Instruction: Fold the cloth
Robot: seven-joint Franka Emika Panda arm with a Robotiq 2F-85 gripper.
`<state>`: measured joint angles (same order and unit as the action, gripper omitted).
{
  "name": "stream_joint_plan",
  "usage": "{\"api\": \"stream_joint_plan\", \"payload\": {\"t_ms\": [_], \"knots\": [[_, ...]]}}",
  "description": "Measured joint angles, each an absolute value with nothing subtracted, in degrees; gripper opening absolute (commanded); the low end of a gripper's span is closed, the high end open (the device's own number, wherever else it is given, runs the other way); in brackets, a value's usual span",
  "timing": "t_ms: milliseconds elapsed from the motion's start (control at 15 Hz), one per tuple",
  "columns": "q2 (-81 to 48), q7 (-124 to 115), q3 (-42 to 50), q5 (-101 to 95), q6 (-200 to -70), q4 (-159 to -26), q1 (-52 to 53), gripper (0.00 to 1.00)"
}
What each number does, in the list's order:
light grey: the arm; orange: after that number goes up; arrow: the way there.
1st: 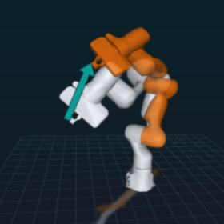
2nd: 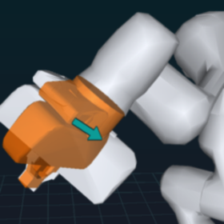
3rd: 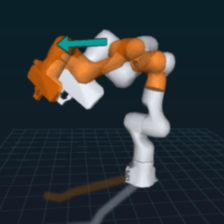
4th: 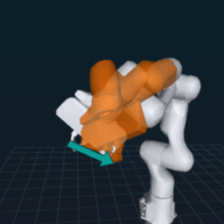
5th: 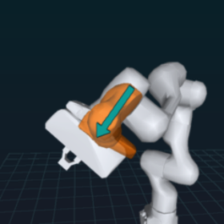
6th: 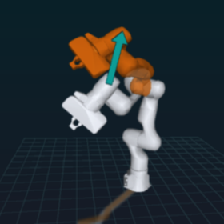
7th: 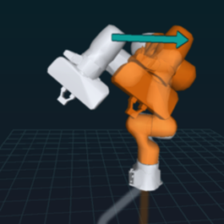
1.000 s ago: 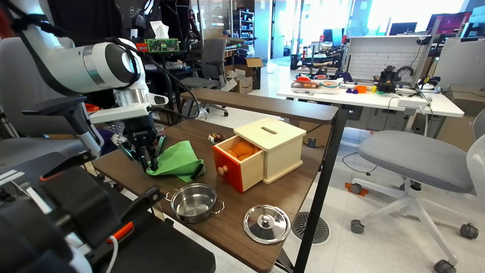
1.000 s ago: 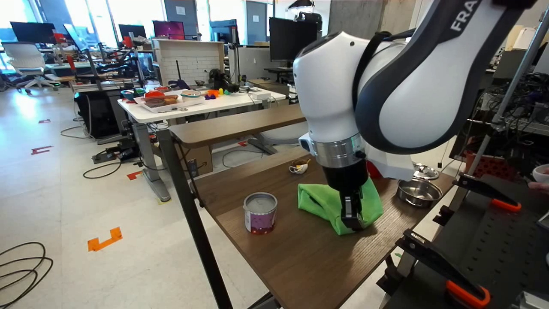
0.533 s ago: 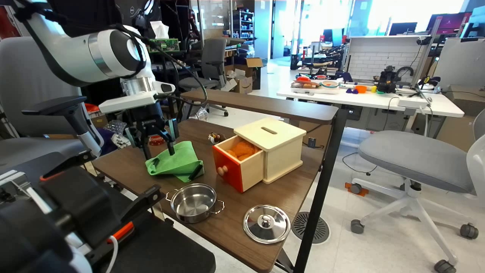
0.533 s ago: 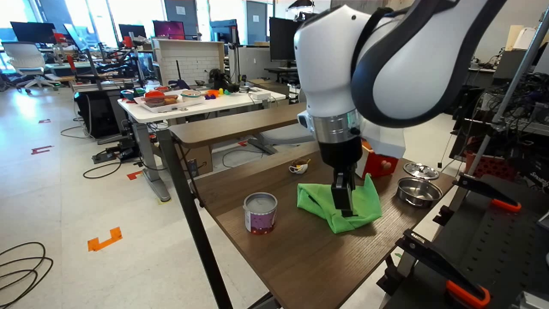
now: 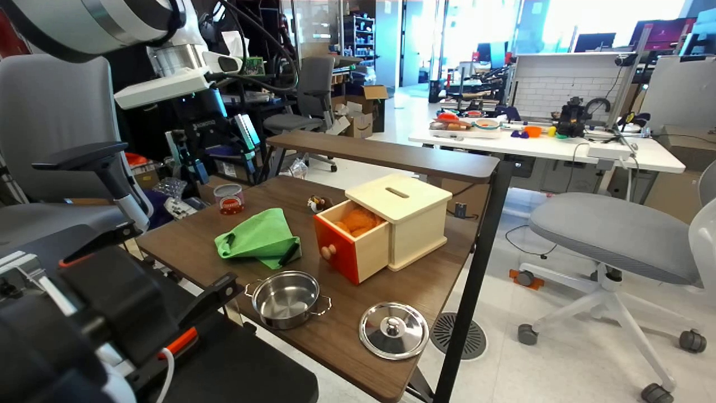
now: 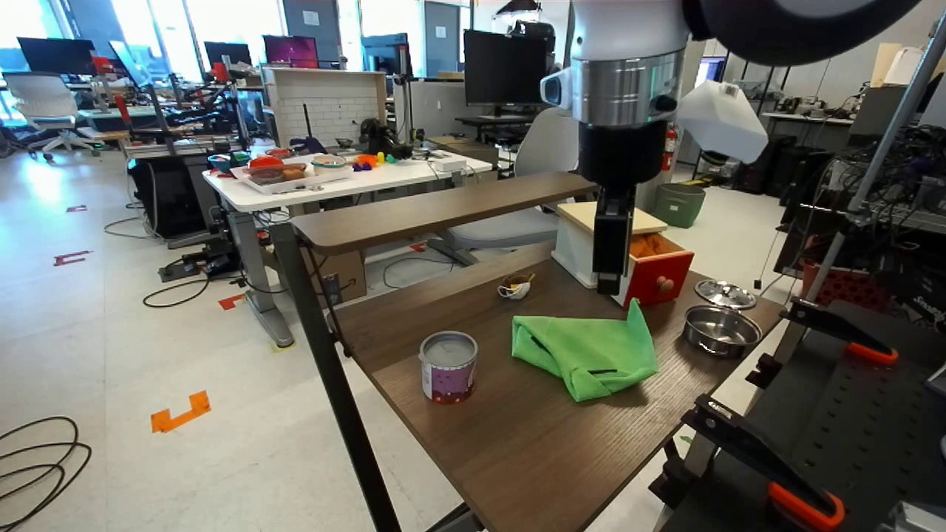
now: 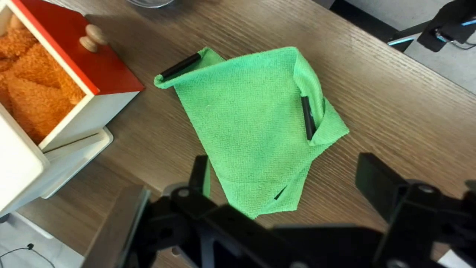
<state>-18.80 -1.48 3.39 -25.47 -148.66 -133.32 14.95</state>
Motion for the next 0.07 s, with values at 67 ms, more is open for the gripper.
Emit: {"api": "stream_joint_plan", "payload": {"t_ms": [67], "knots": [[-18.7, -1.5, 3.4, -25.5, -148.7, -133.6, 14.9, 1.00]]}}
